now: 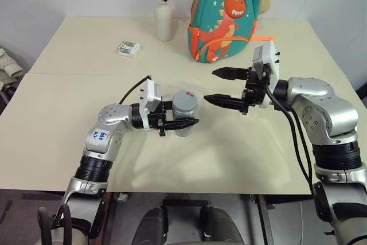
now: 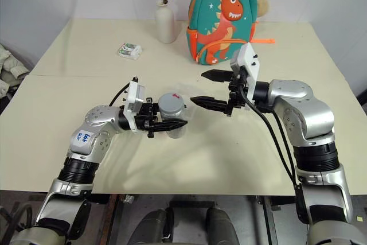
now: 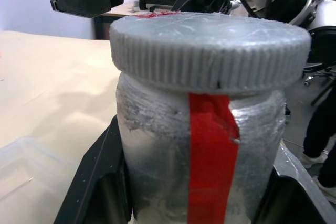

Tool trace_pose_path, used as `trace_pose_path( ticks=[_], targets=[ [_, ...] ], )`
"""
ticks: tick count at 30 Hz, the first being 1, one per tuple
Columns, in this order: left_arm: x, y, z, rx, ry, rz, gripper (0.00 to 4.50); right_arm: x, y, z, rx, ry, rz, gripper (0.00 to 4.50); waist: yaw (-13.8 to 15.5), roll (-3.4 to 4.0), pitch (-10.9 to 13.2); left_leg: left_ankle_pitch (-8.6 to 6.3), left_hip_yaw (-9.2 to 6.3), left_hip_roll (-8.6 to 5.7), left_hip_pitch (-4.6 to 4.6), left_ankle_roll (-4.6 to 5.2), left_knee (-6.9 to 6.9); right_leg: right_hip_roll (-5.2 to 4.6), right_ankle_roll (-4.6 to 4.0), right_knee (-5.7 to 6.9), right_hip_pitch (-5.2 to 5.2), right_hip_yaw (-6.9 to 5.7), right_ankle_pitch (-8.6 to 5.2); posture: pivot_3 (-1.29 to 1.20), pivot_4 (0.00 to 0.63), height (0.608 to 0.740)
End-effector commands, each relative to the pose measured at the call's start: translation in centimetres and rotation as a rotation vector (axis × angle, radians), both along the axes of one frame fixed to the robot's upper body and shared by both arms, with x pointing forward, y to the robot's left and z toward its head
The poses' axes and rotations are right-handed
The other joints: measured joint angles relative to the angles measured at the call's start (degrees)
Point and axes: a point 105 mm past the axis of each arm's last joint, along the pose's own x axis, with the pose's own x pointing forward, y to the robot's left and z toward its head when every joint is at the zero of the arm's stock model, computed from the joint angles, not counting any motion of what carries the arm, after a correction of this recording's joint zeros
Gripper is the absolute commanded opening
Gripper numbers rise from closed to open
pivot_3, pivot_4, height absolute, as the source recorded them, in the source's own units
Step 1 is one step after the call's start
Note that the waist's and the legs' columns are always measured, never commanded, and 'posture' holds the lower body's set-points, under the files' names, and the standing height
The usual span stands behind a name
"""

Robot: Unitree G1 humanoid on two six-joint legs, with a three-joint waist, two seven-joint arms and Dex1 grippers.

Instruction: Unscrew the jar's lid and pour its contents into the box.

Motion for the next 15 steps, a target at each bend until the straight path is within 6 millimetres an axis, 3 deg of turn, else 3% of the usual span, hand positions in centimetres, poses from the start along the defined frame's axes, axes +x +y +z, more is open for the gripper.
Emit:
trace_pose_path(
  ticks=[1, 3, 7, 15],
  targets=[
    [-0.2, 0.2, 1.4, -0.012, -0.067, -0.010, 2.07, -1.5, 0.0, 2.3, 0.058, -0.045, 0.075, 4.47, 0.07, 0.00, 0.00, 0.00, -0.01, 0.01, 0.00, 0.00, 0.00, 0.01, 0.00, 0.00, 0.00, -0.02, 0.00, 0.00, 0.150, 0.740],
    [-0.2, 0.2, 1.4, -0.010, -0.067, -0.008, 2.07, -2.0, 0.4, 2.6, 0.074, -0.041, 0.110, 4.47, 0.08, 0.00, 0.00, 0.00, -0.01, 0.01, 0.00, 0.00, 0.01, 0.00, 0.00, 0.01, 0.00, -0.02, 0.00, 0.00, 0.150, 0.740],
    [-0.1, 0.0, 1.4, -0.006, -0.071, -0.013, 2.07, -3.3, 3.8, 2.3, 0.074, -0.046, 0.196, 4.47, 0.00, 0.00, 0.00, 0.00, -0.01, 0.01, 0.00, 0.00, 0.05, 0.00, 0.01, 0.03, 0.00, 0.01, 0.01, 0.00, 0.150, 0.740],
    [-0.2, -0.3, 1.4, -0.006, -0.071, -0.028, 2.07, -2.8, 7.2, 0.3, -0.010, -0.058, 0.194, 4.47, 0.13, 0.00, 0.00, 0.00, -0.05, -0.03, -0.02, 0.00, 0.07, -0.04, 0.02, 0.02, 0.00, 0.00, 0.02, 0.00, 0.150, 0.740]
  ],
)
